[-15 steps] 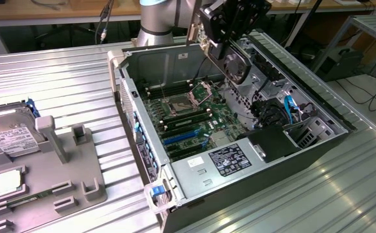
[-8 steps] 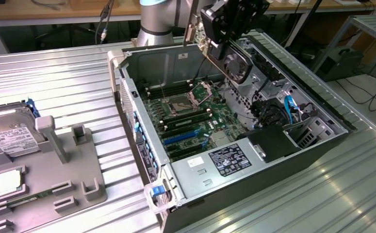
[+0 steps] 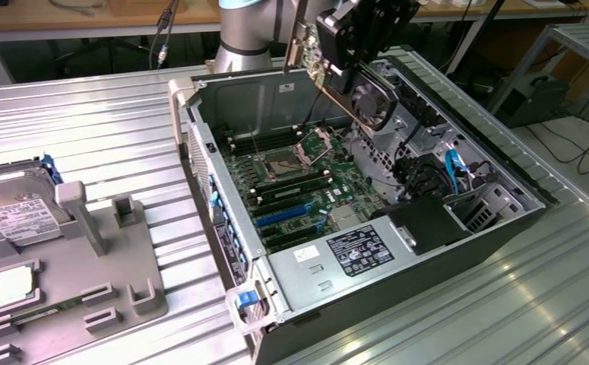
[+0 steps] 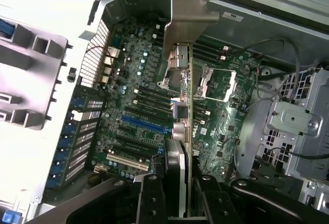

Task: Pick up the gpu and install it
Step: 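Insert the gpu into the slot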

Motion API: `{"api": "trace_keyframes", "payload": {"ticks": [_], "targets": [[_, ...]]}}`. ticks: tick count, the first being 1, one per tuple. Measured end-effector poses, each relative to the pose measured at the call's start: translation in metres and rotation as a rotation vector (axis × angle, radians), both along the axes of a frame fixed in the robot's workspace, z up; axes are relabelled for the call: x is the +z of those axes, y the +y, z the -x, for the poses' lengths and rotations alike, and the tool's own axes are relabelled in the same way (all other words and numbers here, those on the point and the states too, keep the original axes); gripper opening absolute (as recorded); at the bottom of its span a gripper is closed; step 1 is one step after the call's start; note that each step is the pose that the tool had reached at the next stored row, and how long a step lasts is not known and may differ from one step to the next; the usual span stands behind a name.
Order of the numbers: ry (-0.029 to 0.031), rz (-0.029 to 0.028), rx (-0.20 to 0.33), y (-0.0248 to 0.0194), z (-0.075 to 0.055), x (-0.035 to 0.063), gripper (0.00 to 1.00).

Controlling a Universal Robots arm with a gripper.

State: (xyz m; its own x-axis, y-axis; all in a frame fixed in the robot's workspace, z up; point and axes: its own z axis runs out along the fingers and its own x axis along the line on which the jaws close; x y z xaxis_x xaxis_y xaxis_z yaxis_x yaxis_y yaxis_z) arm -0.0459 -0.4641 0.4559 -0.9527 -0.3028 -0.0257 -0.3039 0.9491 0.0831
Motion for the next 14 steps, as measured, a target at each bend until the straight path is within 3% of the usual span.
{"api": "trace_keyframes", "payload": {"ticks": [14], "targets": [[0.0001,0.0001,0.097,-0.0003,0.0,0.0001,0.28]]}}
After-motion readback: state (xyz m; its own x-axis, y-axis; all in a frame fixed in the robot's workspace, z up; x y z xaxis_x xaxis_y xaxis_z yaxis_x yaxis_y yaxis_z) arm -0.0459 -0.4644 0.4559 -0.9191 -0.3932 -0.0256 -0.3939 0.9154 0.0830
